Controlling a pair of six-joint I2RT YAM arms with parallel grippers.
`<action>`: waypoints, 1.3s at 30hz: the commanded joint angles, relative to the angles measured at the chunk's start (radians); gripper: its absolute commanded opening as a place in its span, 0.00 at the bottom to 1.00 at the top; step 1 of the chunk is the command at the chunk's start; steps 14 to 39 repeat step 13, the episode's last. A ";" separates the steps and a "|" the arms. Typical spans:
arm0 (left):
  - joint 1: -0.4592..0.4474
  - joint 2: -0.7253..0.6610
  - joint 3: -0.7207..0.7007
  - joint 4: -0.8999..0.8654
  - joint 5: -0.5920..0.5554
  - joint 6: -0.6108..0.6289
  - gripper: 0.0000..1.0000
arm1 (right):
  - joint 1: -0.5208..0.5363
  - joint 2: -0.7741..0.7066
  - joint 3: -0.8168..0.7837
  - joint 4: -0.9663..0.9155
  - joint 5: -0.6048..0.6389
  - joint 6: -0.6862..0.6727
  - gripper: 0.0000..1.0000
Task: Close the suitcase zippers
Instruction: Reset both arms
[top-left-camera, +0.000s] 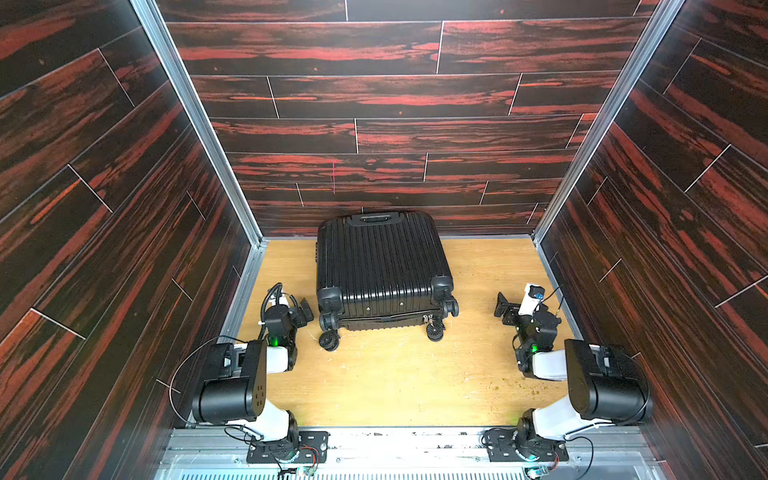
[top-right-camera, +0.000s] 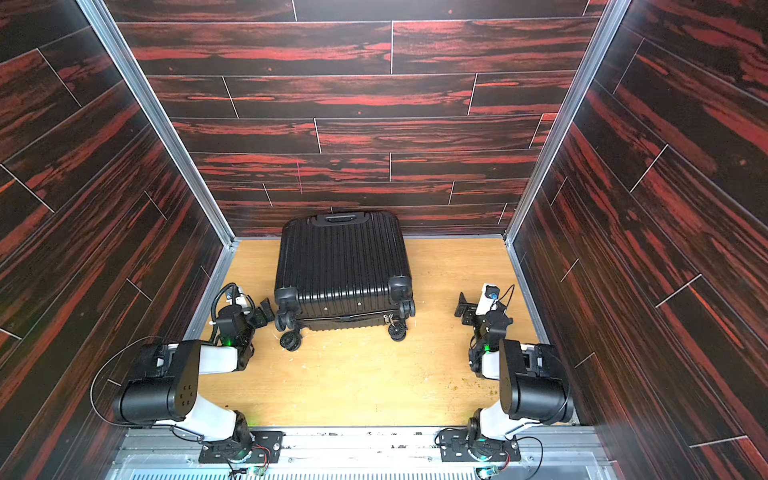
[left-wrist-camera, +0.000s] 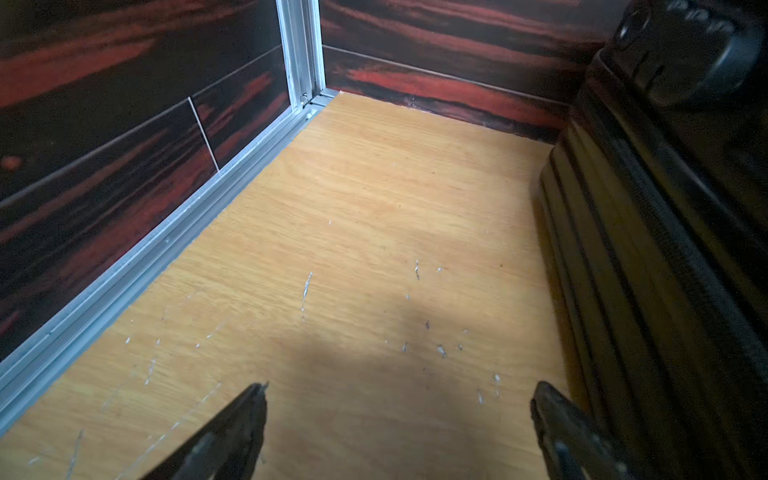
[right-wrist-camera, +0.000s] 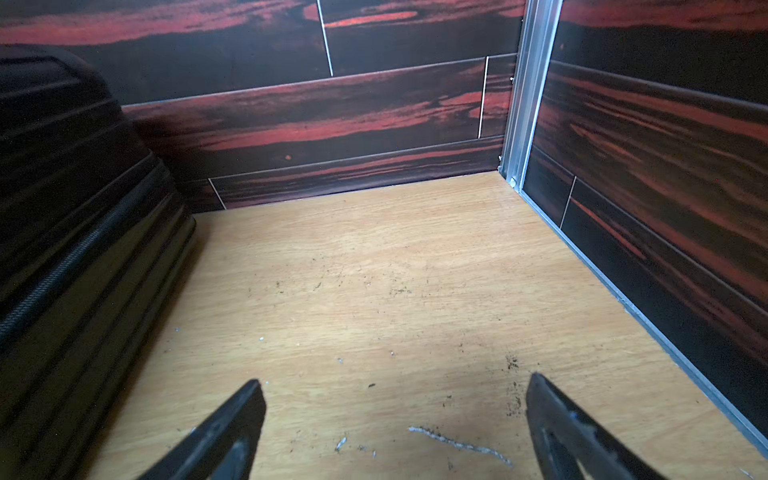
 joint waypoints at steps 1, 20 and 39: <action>-0.004 -0.025 0.017 -0.008 -0.011 0.014 1.00 | -0.002 0.015 0.007 -0.007 0.008 0.003 0.99; -0.021 -0.027 0.027 -0.032 -0.047 0.023 1.00 | -0.003 0.015 0.007 -0.008 0.009 0.005 0.99; -0.021 -0.027 0.027 -0.032 -0.047 0.023 1.00 | -0.003 0.015 0.007 -0.008 0.009 0.005 0.99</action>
